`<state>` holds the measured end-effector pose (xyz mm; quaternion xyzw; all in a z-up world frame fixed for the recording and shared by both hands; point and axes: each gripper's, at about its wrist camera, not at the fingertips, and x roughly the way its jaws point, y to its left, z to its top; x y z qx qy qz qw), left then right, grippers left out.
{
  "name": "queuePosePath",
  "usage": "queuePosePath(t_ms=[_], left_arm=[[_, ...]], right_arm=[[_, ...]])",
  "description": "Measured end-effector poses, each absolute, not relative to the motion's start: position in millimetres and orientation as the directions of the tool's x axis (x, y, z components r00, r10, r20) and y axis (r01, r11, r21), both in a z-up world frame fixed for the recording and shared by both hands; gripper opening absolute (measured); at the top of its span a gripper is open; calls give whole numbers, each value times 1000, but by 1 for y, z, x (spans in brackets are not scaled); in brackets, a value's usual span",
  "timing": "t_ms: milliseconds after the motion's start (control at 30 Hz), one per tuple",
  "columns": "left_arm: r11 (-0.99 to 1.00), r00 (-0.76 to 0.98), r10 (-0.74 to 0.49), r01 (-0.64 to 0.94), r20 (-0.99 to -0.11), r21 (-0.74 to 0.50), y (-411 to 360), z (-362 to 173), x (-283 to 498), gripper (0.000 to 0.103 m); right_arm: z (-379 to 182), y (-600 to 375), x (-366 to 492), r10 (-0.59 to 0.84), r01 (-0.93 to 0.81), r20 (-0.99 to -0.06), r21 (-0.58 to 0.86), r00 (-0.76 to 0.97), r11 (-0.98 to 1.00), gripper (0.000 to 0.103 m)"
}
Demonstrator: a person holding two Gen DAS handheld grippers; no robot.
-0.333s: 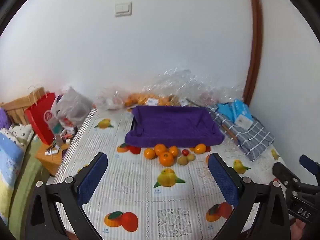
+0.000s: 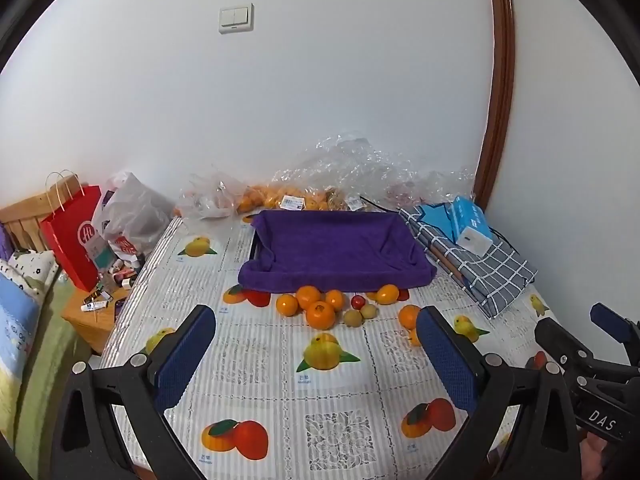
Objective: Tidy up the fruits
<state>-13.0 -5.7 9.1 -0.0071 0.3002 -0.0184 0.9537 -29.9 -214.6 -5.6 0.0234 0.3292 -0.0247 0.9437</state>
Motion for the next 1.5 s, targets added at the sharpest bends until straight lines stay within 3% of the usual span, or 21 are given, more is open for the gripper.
queuePosePath(t_ms=[1500], left_arm=[[994,806,-100,56,-583,-92,6,-2,-17,101]], right_arm=[[0,-195,-47,-44,67,-598,17,800,998,101]])
